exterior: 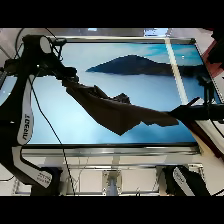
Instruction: Fold the shirts.
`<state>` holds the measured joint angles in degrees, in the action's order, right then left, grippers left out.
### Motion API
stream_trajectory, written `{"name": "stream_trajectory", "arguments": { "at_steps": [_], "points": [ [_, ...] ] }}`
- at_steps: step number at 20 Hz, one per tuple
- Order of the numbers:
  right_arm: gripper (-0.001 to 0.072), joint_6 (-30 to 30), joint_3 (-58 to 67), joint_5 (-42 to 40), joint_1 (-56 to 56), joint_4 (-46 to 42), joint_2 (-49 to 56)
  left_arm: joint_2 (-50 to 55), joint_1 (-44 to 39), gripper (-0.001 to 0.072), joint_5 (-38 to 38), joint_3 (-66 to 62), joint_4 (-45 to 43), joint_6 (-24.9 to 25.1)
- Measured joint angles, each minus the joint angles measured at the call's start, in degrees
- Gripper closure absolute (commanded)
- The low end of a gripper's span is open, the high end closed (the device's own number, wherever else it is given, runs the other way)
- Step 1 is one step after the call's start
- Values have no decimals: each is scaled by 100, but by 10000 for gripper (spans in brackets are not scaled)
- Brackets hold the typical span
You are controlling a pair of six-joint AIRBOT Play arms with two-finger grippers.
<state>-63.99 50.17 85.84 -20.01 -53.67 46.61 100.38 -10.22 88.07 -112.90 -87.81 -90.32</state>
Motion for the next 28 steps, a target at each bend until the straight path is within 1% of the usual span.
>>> {"name": "stream_trajectory", "arguments": {
  "at_steps": [4, 7, 8, 9, 10, 11, 12, 16, 17, 21, 24, 28],
  "points": [
    [681, -70, -997, 205, 11, 98, -13, 669, 2, 694, -431, 15, 33, -227],
    [672, -79, -1720, 33, 11, 125, -13, 973, -4, 694, -992, 17, 225, -446],
    [626, -83, -1917, -72, 11, 146, -13, 1029, -11, 678, -1211, 11, 306, -511],
    [530, -92, -2055, -149, 11, 175, -13, 1069, -11, 553, -1401, -7, 396, -546],
    [440, -94, -2153, -210, 11, 210, -15, 1097, -15, 322, -1572, -50, 459, -577],
    [416, -94, -2216, -258, 11, 264, -15, 1117, -15, 155, -1694, -111, 525, -597],
    [417, -94, -2232, -289, 11, 345, -15, 1130, -15, 108, -1794, -192, 560, -625],
    [417, -72, -1797, -323, 9, 673, -15, 992, 28, 107, -1967, -461, 590, -616],
    [418, -66, -1604, -457, 4, 680, -15, 881, 44, 107, -1989, -490, 514, -612],
    [418, -50, -1126, -1714, 2, 507, 79, 199, 85, 108, -1882, -535, -26, -595],
    [418, 31, -1005, -2328, 0, 450, 662, -575, 94, 108, -1751, -411, -382, -595],
    [418, 286, -752, -2494, 2, 684, 1958, -1825, 96, 108, -1539, 129, -636, -570]
  ]
}}
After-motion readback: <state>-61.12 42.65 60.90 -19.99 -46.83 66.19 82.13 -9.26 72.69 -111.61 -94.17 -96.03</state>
